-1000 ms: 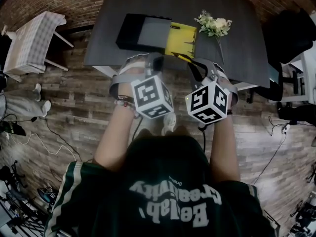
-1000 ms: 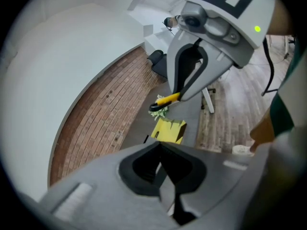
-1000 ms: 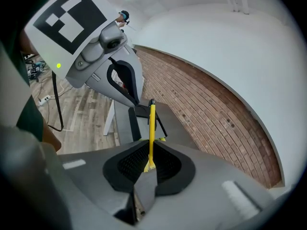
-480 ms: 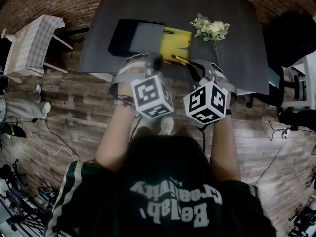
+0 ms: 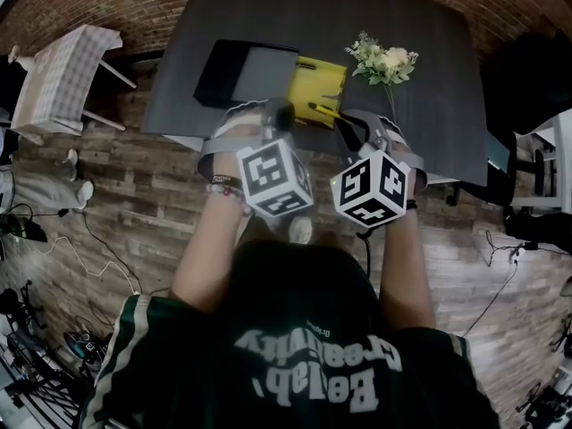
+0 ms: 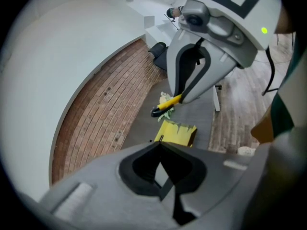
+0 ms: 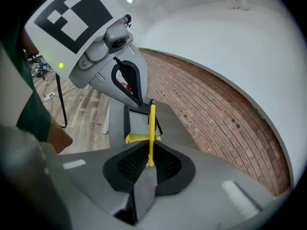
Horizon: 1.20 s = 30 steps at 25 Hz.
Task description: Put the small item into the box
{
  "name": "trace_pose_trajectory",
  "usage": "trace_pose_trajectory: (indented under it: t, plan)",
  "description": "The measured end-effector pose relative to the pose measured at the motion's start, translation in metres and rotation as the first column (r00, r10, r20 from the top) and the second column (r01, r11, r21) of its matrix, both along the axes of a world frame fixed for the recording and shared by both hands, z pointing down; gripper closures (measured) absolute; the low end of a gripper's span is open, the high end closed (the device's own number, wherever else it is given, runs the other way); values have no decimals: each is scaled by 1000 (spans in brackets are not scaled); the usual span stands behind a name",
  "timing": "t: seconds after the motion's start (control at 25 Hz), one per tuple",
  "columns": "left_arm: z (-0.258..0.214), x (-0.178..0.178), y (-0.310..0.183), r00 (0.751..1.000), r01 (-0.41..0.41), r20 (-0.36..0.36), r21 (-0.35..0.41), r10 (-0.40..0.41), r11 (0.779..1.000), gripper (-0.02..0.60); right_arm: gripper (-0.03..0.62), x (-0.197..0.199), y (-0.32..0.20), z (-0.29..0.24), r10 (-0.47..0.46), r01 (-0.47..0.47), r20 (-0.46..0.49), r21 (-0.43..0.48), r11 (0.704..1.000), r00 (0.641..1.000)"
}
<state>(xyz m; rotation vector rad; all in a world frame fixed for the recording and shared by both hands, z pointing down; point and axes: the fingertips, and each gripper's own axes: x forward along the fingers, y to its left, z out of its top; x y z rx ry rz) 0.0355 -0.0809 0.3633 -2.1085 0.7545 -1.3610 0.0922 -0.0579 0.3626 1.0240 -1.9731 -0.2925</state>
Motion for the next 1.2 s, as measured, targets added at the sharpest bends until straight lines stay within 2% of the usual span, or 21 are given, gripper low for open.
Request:
trace_pose_trajectory:
  t: [0.84, 1.2]
  plan:
    - [1, -1, -19, 1000, 16, -12, 6, -16, 1000, 580, 560, 0, -21, 3, 1, -1, -9, 8, 1000, 1000]
    - [12, -11, -42, 1000, 14, -21, -7, -14, 1000, 580, 560, -11, -36, 14, 2, -2, -23, -24, 1000, 1000]
